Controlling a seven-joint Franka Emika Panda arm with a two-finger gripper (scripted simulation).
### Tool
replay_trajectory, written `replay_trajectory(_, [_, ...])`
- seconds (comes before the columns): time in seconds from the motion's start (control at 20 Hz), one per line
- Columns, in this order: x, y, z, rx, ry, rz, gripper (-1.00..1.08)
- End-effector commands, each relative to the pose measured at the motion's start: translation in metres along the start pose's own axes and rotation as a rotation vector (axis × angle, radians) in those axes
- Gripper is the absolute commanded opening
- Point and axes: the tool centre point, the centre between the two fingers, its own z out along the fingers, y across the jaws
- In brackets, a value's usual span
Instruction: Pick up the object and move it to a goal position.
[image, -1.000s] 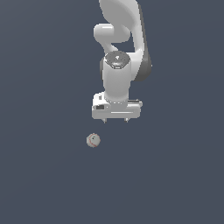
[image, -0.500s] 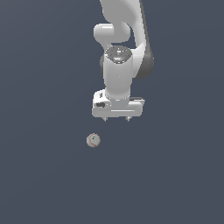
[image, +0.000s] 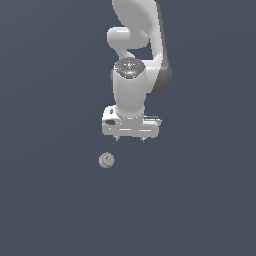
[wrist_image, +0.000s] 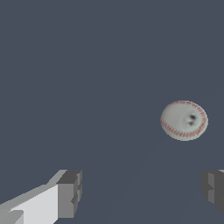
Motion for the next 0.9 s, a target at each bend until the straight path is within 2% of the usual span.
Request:
replay_trajectory(0.0, [0.003, 0.007, 0.005, 0.000, -0.003, 0.050, 1.00])
replay_trajectory(0.85, [0.028, 0.083, 0.060, -0.019, -0.023, 0.582, 1.00])
